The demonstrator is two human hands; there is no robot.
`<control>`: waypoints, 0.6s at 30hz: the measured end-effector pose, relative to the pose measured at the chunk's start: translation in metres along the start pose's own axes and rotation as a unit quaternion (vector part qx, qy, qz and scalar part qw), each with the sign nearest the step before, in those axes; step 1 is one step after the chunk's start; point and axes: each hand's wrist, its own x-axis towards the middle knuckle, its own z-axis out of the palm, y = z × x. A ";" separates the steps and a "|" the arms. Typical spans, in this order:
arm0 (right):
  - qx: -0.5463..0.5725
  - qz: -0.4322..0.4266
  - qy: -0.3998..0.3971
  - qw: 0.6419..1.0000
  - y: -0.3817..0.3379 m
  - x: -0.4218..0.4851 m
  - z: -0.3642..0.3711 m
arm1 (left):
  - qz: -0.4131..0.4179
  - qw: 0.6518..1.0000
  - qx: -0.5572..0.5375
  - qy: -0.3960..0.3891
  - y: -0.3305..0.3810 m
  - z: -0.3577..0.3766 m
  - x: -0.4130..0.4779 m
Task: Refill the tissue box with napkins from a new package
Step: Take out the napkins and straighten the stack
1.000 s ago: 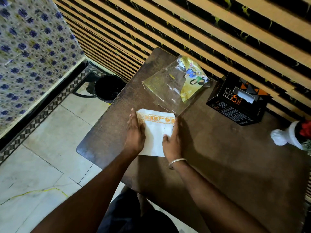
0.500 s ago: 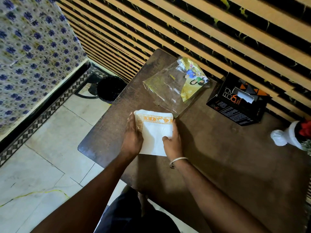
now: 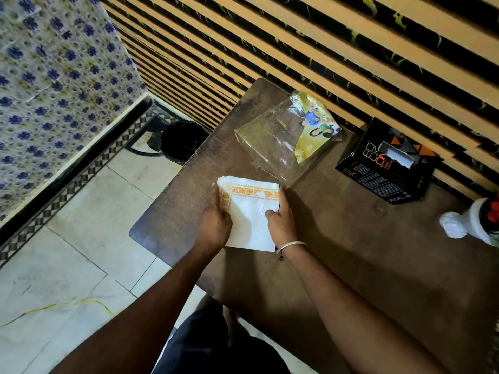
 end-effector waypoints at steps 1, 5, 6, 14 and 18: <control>0.001 0.000 -0.004 1.000 0.000 0.001 0.000 | -0.001 1.000 -0.001 0.000 0.001 0.000 0.000; 0.009 0.001 -0.025 1.000 0.005 0.005 -0.003 | 0.009 1.000 -0.016 -0.022 -0.001 -0.004 0.001; 0.003 -0.004 -0.029 1.000 0.007 0.005 -0.003 | 0.031 0.999 -0.008 -0.020 -0.005 -0.004 0.002; -0.397 -0.245 0.035 0.884 0.030 0.001 0.005 | 0.228 0.921 0.316 -0.028 -0.011 0.017 0.020; -0.469 -0.224 0.025 0.854 0.043 0.004 0.010 | 0.203 0.912 0.353 -0.054 -0.024 0.027 0.028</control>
